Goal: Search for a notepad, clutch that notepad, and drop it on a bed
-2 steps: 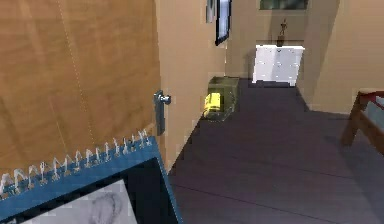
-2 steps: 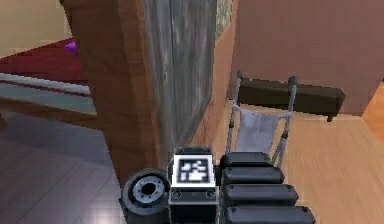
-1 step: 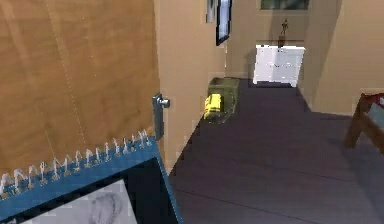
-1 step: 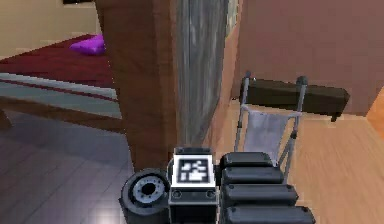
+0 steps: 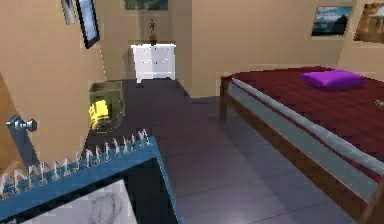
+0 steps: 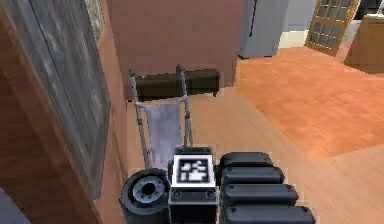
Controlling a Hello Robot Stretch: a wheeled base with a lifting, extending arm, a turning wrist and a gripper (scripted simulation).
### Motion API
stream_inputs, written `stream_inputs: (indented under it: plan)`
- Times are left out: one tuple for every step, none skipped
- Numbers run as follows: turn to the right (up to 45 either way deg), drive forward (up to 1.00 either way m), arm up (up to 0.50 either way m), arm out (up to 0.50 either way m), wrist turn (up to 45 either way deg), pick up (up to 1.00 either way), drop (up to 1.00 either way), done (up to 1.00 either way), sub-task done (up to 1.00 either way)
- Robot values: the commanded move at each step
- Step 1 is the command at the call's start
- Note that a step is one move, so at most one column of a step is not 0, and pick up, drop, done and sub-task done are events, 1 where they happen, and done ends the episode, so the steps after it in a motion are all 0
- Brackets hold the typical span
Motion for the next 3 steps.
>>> stream_inputs:
  plan:
    - [0.0, 0.35, 0.00, 0.00, 0.0, 0.00, 0.00, 0.00, 0.00]
    - [-3.0, 0.00, 0.00, 0.00, 0.0, 0.00, 0.00, 0.00, 0.00]
    - [0.0, 1.00, 0.00, 0.00, 0.0, 0.00, 0.00, 0.00, 0.00]
